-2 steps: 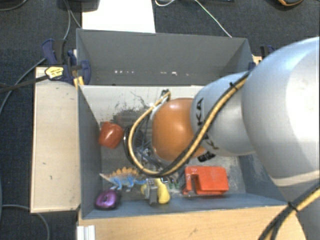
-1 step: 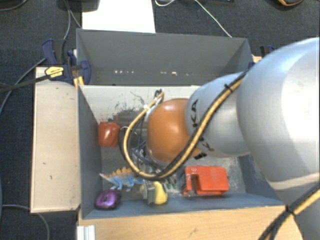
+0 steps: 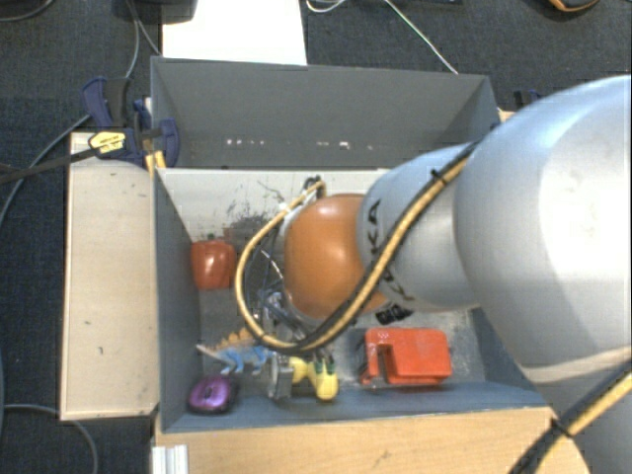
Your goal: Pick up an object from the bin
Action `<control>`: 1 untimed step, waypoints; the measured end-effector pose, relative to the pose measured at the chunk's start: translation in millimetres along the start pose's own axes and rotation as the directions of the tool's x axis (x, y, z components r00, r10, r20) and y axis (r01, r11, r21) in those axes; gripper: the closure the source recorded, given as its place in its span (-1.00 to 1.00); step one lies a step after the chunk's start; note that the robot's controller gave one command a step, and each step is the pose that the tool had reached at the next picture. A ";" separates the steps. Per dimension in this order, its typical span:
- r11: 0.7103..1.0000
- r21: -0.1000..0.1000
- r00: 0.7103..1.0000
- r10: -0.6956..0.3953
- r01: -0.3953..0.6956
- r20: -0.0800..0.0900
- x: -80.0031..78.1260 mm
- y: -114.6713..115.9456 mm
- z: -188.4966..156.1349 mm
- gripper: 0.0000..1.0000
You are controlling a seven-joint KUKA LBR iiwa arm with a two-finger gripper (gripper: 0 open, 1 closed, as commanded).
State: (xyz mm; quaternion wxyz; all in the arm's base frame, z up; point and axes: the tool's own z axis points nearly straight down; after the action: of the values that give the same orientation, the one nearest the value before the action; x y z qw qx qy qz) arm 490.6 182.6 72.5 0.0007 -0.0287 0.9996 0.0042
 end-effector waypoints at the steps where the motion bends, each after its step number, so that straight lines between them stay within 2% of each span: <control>1: 0.991 0.005 0.991 -0.136 0.136 0.007 -11.0 9.1 1.4 1.00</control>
Offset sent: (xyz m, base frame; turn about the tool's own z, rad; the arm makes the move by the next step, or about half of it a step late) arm 0.0000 0.0000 0.0000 0.0000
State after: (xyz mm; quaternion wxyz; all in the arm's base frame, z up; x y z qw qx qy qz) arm 501.1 192.4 71.2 0.0045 -0.0967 0.9953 0.0019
